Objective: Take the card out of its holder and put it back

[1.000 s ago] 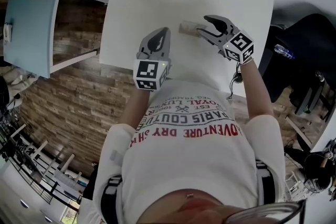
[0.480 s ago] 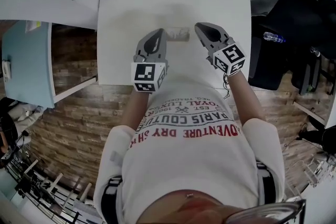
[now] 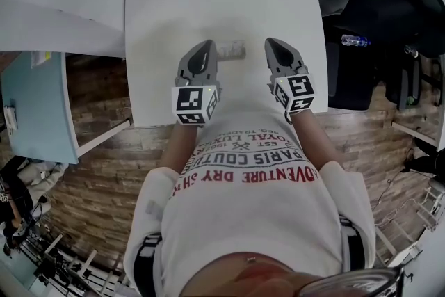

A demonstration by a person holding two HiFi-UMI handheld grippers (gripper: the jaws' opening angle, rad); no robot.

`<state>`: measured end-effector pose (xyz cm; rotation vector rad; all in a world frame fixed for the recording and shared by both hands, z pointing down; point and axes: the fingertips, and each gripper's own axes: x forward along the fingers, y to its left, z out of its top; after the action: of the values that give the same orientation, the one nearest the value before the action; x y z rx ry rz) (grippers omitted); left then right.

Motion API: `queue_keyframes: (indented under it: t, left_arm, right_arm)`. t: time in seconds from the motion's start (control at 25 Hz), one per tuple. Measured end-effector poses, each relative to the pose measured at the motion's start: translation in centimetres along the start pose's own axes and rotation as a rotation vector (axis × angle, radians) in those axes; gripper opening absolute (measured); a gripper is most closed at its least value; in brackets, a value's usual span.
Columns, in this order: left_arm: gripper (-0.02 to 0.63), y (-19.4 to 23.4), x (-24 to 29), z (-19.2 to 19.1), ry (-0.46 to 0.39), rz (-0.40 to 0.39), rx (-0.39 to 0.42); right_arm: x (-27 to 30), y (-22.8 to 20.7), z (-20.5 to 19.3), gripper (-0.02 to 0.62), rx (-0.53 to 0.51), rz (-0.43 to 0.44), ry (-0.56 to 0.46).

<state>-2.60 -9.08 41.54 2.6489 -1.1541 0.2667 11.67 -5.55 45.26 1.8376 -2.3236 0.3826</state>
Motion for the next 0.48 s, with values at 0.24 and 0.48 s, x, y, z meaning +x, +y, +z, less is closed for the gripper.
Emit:
queue_keyframes:
  t: [0.24, 0.48]
  left_arm:
    - [0.026, 1.4, -0.5, -0.3, 0.008, 0.009, -0.034]
    - [0.026, 2.1, -0.9, -1.0, 0.019, 0.026, -0.051]
  right_arm:
    - [0.6, 0.3, -0.1, 0.025, -0.021, -0.033, 0.015]
    - [1.0, 1.1, 0.3, 0.025, -0.020, -0.024, 0.004]
